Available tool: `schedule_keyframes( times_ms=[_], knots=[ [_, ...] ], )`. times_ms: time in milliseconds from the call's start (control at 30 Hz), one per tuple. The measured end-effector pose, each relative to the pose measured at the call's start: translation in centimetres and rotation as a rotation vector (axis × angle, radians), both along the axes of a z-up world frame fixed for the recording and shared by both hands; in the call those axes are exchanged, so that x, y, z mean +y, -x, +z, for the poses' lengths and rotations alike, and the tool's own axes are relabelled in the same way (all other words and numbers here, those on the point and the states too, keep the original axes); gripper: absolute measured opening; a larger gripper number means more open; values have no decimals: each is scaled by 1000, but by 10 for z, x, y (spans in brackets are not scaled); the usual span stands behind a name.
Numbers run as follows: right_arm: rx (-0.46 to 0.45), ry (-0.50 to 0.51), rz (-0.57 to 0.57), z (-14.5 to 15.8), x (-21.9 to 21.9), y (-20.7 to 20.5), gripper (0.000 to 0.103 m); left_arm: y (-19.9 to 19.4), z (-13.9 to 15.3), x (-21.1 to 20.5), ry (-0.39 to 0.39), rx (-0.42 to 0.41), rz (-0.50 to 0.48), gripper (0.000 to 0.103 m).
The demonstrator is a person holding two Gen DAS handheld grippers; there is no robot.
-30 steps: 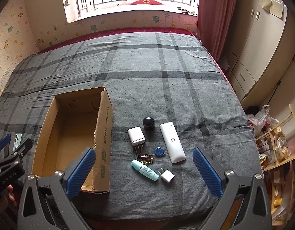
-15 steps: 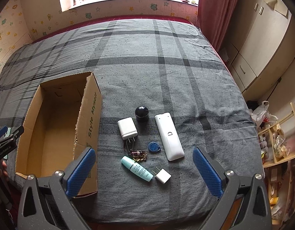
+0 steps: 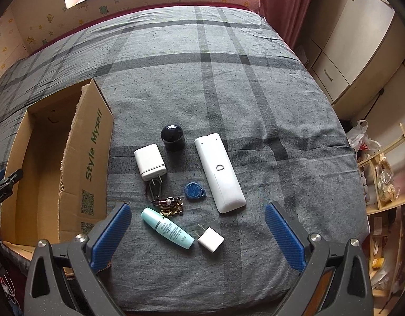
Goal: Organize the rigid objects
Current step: 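Clamp the box wall with the left tool while the right tool approaches the white remote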
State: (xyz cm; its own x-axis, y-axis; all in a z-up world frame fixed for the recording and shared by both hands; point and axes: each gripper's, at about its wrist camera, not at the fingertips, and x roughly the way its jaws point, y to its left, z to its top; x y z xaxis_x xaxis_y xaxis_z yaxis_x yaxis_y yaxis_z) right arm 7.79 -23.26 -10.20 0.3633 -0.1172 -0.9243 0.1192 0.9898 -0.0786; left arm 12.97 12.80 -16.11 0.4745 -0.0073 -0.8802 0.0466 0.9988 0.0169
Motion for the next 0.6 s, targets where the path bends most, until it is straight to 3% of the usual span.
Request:
schedule_keyframes(
  times_ms=[67,133,267,367,600],
  knots=[
    [5,-3,-6,-4,-3,-1,103,-3,-6,-1,-1,27,-7,60],
    [9,-6,-7,-7,-5,-1,103,-5,-12,-1,-2,50,-11,44],
    [9,-1,0,-12,-9,-3,103,-4,-16,-6,14,52,-52,27],
    [11,-5,16,-17,-13,-9,103,-4,-18,-11,6,59,-69,21],
    [28,-45,47,-38,-35,-32,103,-2,-21,-9,16,68,-73,20]
  ],
)
